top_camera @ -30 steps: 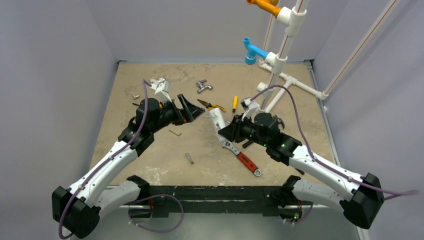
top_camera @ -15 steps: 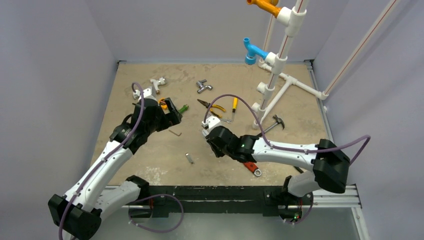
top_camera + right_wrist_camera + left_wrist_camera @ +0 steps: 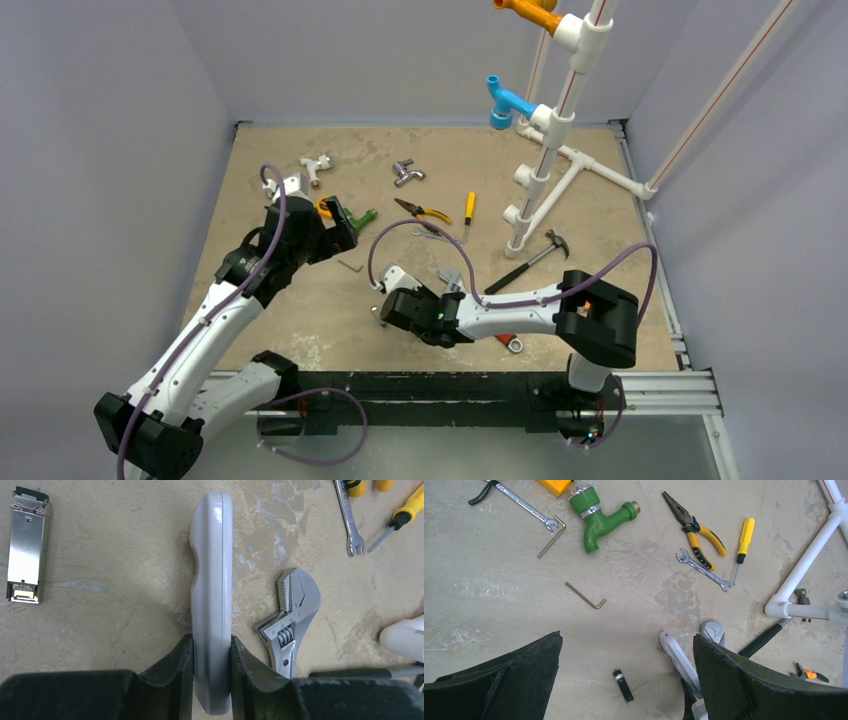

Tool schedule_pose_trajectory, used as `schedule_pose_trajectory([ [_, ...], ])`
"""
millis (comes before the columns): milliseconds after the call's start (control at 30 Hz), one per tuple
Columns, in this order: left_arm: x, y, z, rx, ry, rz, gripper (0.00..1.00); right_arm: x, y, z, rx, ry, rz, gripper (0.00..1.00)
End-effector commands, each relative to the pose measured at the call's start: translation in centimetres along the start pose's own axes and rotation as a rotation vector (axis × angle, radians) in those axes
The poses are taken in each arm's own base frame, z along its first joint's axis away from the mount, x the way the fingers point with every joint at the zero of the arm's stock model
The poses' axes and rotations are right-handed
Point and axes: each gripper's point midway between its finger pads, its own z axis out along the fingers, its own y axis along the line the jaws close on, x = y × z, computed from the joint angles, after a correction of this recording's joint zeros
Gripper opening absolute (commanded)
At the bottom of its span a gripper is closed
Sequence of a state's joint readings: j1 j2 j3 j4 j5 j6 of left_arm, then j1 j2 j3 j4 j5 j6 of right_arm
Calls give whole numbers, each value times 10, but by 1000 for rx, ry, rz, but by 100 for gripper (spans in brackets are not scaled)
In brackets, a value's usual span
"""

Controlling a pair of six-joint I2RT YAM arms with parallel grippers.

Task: Load the batteries into the remote control
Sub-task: Turn over the remote control at the center of the board.

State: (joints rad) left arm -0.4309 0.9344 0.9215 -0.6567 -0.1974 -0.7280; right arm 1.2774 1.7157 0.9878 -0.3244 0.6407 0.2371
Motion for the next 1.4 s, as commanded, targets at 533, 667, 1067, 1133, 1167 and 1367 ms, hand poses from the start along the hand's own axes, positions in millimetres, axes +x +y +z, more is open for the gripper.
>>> schedule_pose_trajectory([
  [533, -16, -20, -5, 65, -5, 34, 100, -33, 47, -27, -338, -123, 92, 58],
  [667, -17, -22, -5, 72, 2, 43, 100, -48, 32, -35, -387, -160, 170, 64],
  [1067, -19, -24, -2, 72, 5, 56, 100, -47, 1, -31, -419, -101, 383, 71],
  [1133, -20, -25, -2, 73, 7, 57, 100, -46, 8, -31, -443, -91, 429, 72],
  [1167, -19, -25, -2, 74, 9, 59, 100, -45, 11, -30, -451, -86, 452, 73],
  [1367, -15, -24, 0, 80, 21, 58, 100, -38, 16, -19, -431, -53, 500, 75],
])
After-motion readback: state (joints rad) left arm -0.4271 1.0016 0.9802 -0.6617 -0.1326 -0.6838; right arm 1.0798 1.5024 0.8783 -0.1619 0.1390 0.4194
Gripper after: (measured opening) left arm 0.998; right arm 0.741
